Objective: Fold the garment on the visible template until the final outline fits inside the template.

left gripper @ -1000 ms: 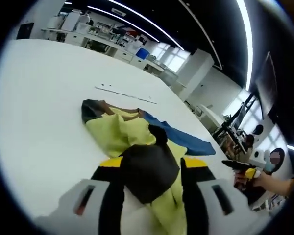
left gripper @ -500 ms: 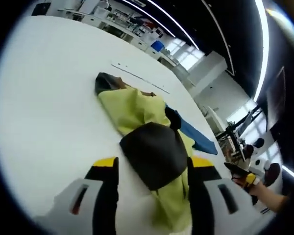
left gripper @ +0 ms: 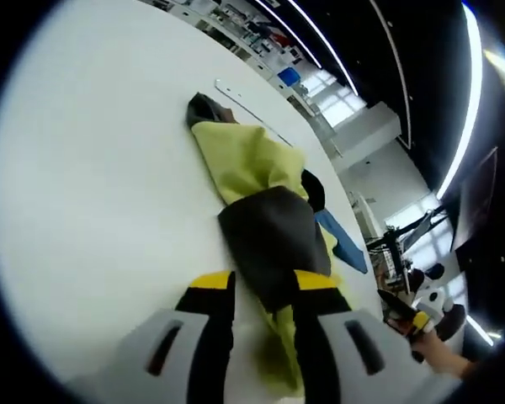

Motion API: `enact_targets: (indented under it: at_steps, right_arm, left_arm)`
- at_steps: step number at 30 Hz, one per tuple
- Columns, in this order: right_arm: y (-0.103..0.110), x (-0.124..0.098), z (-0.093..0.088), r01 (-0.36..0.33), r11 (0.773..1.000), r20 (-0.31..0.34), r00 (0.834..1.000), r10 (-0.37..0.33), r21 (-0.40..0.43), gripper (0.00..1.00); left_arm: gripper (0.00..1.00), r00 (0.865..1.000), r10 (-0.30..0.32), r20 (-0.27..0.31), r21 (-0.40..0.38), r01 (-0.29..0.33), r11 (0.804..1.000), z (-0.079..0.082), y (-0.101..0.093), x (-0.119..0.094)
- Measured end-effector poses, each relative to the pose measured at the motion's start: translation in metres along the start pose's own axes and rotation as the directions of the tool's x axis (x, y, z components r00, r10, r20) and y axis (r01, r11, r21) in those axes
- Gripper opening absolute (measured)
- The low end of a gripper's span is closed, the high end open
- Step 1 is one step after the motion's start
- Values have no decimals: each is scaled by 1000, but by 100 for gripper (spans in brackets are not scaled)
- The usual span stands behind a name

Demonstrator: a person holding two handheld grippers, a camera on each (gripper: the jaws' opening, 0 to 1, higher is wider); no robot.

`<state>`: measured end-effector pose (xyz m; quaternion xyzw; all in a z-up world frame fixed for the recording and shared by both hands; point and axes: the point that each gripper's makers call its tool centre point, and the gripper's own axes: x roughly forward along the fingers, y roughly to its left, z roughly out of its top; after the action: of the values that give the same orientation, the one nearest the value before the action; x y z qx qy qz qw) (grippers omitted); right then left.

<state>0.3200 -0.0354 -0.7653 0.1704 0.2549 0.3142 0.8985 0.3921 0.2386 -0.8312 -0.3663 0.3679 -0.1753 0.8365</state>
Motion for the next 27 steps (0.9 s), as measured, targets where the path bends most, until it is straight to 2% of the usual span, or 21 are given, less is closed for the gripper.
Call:
enact_targets:
  at_steps: [2, 3, 6, 10, 17, 27]
  right_arm:
    - [3, 0, -1, -2, 1000, -2, 1000, 2, 1, 91]
    - [3, 0, -1, -1, 1000, -2, 1000, 1, 1, 91]
    - [3, -1, -1, 0, 1000, -4, 1000, 0, 0, 91]
    - [3, -4, -1, 6, 1000, -4, 1000, -6, -3, 91]
    - [3, -6, -1, 14, 1000, 0, 1000, -14, -1, 91]
    - [10, -2, 0, 4, 1000, -4, 1000, -4, -12, 90]
  left_arm:
    - [17, 1000, 2, 7, -11, -2, 1000, 0, 3, 1]
    - [14, 999, 25, 24, -10, -25, 1000, 3, 7, 1]
    - [0, 999, 15, 47, -23, -14, 1000, 6, 7, 1]
    - [0, 998, 19, 53, -31, -17, 999, 6, 9, 5]
    - [0, 998, 8, 62, -31, -6, 1000, 10, 9, -3]
    - [0, 992, 4, 128, -10, -3, 1000, 42, 19, -33]
